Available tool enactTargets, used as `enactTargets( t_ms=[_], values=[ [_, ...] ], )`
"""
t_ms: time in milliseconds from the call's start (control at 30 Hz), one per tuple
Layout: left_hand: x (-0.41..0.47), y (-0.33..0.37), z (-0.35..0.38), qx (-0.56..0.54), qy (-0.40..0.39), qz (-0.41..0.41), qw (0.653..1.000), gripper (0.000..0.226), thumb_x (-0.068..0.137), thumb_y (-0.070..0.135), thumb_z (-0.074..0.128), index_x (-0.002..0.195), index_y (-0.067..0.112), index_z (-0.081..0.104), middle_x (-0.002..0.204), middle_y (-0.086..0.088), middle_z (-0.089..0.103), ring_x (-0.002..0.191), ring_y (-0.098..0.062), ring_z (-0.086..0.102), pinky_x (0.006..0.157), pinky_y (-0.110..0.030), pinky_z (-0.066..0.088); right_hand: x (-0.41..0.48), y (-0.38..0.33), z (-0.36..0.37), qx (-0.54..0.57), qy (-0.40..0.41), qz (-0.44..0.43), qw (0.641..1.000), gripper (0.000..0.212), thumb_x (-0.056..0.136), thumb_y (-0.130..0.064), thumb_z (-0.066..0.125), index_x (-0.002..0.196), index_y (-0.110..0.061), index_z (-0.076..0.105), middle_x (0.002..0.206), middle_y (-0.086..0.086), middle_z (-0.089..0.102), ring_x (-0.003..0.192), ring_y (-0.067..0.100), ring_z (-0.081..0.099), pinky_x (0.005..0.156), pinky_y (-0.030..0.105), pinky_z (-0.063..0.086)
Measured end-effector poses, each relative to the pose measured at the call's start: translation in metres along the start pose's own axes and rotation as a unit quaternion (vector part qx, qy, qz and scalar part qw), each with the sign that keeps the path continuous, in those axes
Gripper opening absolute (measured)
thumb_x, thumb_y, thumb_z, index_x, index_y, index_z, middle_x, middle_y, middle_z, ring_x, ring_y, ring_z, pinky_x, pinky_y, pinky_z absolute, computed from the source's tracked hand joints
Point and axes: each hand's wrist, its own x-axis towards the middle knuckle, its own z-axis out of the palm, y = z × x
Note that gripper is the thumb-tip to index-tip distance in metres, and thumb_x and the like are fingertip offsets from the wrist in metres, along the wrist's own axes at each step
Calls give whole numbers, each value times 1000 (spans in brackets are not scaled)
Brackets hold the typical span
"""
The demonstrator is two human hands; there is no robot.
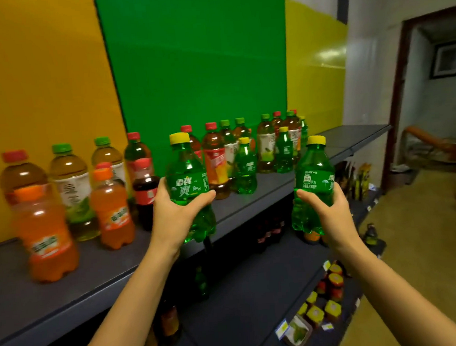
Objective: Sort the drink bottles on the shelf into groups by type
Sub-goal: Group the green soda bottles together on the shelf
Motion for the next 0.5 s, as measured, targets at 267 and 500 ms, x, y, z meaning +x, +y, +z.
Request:
enactTargets(
  t_ms=[267, 500],
  values=[
    [48, -47, 127, -22, -35, -5, 999, 60, 59, 14, 84, 108, 27, 53, 100, 3, 66, 87, -11, 66, 75, -29, 55, 94, 32, -80, -33, 21, -26, 999, 41, 81, -17, 66, 119, -18, 48, 103, -3, 61, 90, 7, 61, 62, 15, 53],
    [85, -88, 223, -39, -68, -29, 996, 49, 67, 8, 79, 105, 24, 54, 99, 0, 66, 89, -16, 65, 76, -31, 55, 167, 61, -132, -56, 43, -40, 997, 43, 80, -16, 67, 119, -16, 49, 101, -5, 62, 88, 3, 62, 59, 11, 50]
  ],
)
